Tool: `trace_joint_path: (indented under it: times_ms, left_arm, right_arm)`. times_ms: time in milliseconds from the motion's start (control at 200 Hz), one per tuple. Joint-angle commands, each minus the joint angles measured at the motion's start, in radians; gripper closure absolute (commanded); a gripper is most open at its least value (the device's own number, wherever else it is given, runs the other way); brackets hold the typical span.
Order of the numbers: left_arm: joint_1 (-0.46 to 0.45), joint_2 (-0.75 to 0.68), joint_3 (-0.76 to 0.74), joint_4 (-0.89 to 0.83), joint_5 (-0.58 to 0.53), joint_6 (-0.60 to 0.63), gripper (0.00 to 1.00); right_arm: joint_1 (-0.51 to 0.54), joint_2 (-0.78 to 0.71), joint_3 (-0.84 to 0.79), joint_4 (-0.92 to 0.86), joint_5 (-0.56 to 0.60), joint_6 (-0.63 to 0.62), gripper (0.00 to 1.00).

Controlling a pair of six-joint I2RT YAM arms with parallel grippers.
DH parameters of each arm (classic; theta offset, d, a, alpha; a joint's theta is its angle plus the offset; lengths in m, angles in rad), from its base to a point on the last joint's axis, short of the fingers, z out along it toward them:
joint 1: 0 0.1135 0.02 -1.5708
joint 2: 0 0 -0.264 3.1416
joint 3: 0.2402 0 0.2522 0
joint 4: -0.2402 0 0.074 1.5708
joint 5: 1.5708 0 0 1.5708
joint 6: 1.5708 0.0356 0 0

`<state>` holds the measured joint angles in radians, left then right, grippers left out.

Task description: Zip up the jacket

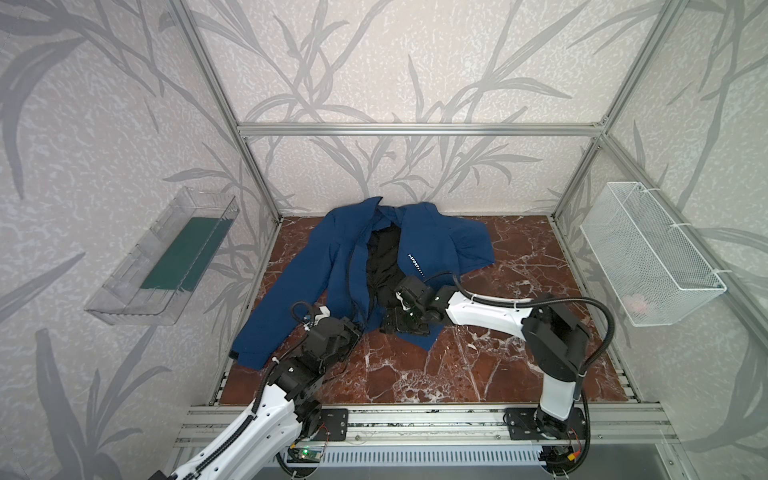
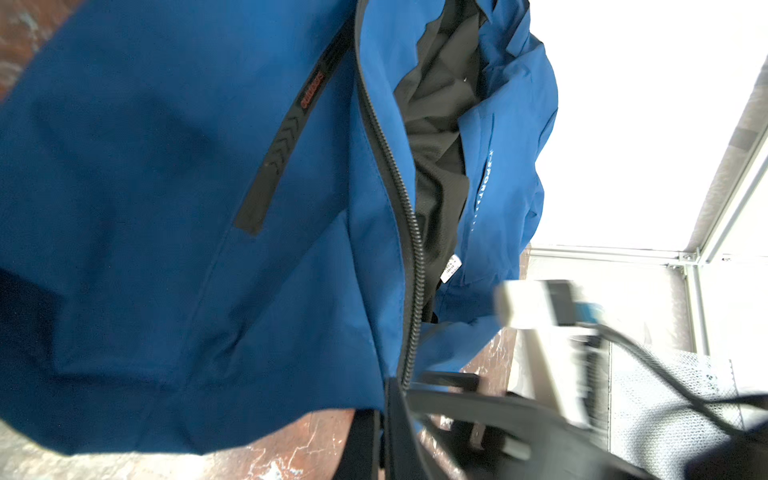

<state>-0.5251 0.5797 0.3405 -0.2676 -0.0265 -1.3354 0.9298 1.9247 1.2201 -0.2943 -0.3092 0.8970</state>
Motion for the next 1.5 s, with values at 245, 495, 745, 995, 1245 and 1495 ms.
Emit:
trace_joint_path:
  times_ms: [245, 495, 745, 995, 1245, 1495]
  left_arm:
    - [0.035, -0.009, -0.017, -0.037, 0.062, 0.037, 1.00]
    - [0.022, 0.175, -0.030, 0.110, 0.172, 0.043, 1.00]
    - [-0.090, 0.305, 0.017, 0.180, 0.119, 0.046, 1.00]
    - [-0.168, 0.377, -0.006, 0.269, 0.085, 0.008, 1.00]
    - [-0.171, 0.387, 0.002, 0.271, 0.084, 0.027, 1.00]
    - [-0.170, 0.404, 0.018, 0.276, 0.111, 0.033, 1.00]
  right_arm:
    - [-0.047, -0.032, -0.165, -0.085, 0.006, -0.017, 0.02]
    - [-0.209, -0.195, -0.376, -0.162, 0.027, -0.162, 0.02]
    - [-0.388, -0.370, -0.394, -0.339, 0.106, -0.318, 0.02]
    - [-0.389, -0.625, -0.384, -0.484, 0.149, -0.275, 0.03]
    - [-0.408, -0.881, -0.540, -0.461, 0.194, -0.124, 0.04]
    - [-0.516, -1.163, -0.778, -0.181, -0.013, 0.077, 0.10]
